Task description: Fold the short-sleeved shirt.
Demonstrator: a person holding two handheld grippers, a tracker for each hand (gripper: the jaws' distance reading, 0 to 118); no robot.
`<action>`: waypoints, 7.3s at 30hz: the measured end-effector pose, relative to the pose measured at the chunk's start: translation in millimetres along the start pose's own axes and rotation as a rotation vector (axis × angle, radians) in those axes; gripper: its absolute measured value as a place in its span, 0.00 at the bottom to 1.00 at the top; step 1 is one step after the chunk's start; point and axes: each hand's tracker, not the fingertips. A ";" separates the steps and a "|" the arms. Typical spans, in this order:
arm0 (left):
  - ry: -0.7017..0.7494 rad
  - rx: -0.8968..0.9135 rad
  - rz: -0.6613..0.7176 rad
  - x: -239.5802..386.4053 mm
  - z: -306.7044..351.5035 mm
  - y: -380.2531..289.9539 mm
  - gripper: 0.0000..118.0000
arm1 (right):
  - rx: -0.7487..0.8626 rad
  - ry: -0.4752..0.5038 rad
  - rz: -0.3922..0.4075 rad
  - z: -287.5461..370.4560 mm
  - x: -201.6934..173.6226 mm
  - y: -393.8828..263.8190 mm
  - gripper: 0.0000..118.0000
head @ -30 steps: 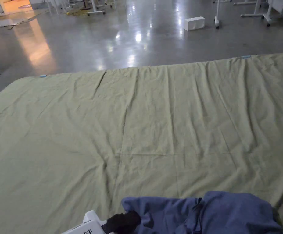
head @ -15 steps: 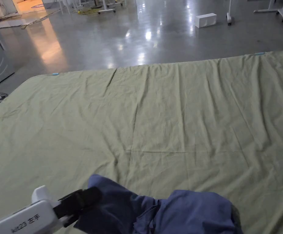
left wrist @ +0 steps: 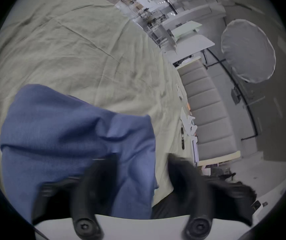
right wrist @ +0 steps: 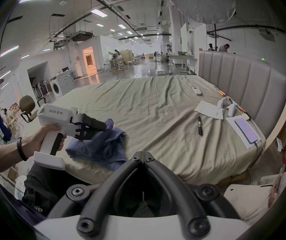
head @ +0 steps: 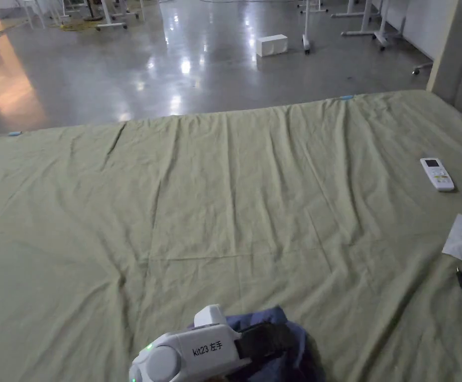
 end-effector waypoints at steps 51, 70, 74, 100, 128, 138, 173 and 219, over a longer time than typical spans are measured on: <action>-0.046 0.188 0.106 -96.9 128.9 -28.2 0.92 | -0.555 0.161 0.215 -270.9 -89.6 19.9 0.00; -0.036 0.005 0.103 -98.2 46.5 3.6 0.26 | -0.403 0.157 0.213 -245.9 -89.1 4.5 0.00; -0.131 0.013 0.163 -95.3 83.6 17.9 0.25 | -0.242 0.212 0.093 -198.3 -86.7 -1.3 0.00; 0.921 0.196 0.174 -298.5 374.3 177.7 0.75 | -0.326 0.300 -0.044 -134.9 -103.0 -19.8 0.00; 0.693 0.898 -0.772 106.0 271.7 -70.8 0.02 | 0.513 0.018 0.087 -3.7 -45.8 121.7 0.00; 0.617 0.902 -0.759 117.3 277.5 -79.3 0.00 | 0.504 0.014 0.117 -0.6 -52.4 122.9 0.00; 0.632 0.901 -0.720 119.6 281.9 -66.8 0.42 | 0.499 0.059 0.091 4.0 -56.8 131.1 0.31; 0.607 0.956 -0.721 122.6 284.6 -69.0 1.00 | 0.520 -0.029 0.147 0.8 -65.9 129.8 1.00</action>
